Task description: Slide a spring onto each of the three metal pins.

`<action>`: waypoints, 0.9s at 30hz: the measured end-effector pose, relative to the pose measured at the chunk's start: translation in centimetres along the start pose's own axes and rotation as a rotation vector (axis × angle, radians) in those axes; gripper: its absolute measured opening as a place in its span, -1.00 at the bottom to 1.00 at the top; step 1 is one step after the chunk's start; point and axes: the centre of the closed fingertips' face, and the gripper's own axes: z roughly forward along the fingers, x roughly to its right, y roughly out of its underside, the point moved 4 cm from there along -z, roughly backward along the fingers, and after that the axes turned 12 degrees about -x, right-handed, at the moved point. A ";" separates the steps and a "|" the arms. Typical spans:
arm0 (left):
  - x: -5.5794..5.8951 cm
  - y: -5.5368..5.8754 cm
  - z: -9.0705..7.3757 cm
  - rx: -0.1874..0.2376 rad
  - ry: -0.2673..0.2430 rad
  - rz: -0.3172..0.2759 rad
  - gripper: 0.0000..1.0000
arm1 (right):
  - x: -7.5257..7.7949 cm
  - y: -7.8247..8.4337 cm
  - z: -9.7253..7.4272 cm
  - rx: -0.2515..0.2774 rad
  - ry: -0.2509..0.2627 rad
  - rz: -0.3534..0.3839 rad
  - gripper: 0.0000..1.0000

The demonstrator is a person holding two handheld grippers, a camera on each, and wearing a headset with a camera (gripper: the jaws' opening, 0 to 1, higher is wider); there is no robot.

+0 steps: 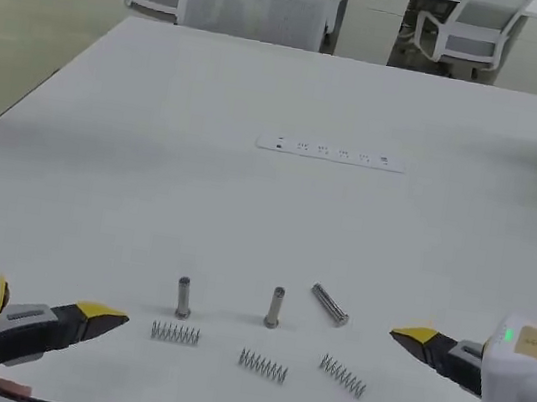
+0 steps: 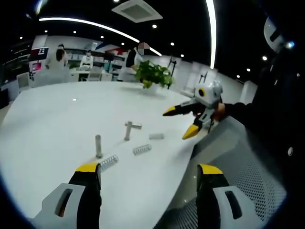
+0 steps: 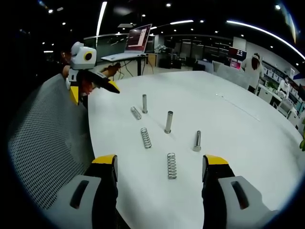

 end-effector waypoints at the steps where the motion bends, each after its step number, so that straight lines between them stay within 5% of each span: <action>1: 0.0 0.0 0.0 -0.002 0.002 -0.001 0.57 | 0.0 0.0 0.0 0.000 0.000 0.000 0.43; 27: -0.1 -0.2 -0.2 0.016 -0.005 -0.009 0.56 | 0.6 0.2 -0.3 0.005 0.009 0.033 0.42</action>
